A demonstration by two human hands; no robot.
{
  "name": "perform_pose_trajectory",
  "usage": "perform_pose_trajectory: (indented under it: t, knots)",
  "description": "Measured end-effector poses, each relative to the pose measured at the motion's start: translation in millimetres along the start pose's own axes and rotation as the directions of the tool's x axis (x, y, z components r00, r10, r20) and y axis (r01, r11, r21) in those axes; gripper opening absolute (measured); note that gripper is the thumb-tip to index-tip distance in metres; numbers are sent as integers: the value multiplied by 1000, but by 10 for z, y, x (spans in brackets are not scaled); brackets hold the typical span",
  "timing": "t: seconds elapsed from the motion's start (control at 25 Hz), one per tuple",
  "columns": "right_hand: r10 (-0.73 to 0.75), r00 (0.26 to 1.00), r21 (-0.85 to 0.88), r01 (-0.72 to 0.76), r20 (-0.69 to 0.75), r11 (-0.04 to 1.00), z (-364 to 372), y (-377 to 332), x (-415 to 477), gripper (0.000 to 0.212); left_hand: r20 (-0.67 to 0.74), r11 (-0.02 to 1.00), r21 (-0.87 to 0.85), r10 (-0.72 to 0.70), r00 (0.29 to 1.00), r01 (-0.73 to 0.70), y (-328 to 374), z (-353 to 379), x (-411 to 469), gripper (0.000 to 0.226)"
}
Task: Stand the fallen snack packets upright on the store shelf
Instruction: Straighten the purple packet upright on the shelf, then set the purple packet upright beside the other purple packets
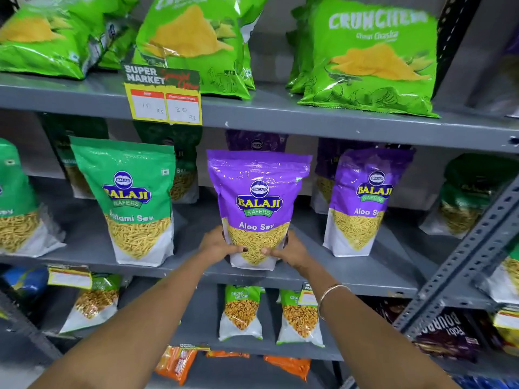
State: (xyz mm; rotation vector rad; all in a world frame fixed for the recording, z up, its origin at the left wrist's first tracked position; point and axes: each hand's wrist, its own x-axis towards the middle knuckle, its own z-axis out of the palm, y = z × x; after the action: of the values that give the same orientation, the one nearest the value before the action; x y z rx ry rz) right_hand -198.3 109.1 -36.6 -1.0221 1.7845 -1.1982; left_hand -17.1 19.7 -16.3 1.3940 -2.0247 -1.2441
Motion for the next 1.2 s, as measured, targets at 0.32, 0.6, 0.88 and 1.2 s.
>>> perform_pose_trajectory:
  t: [0.32, 0.6, 0.88, 1.2]
  knots:
    - [-33, 999, -15, 33, 10, 999, 20, -77, -187, 82, -4, 997, 61, 37, 999, -37, 41, -31, -164, 64]
    - [64, 994, -231, -83, -85, 969, -257, -91, -282, 85, 331, 785, 577, -478, 813, 226, 272, -24, -185, 50]
    - [92, 874, -233, -226, -476, 946, -1621, 143, -259, 66, 572, 961, 274, -186, 799, 28, 1100, 1018, -114, 37]
    - [109, 983, 48, -103, -150, 994, -2438, 500, 176, 75, 199, 972, -236, 66, 978, -18, 1221, 2176, 645, 81]
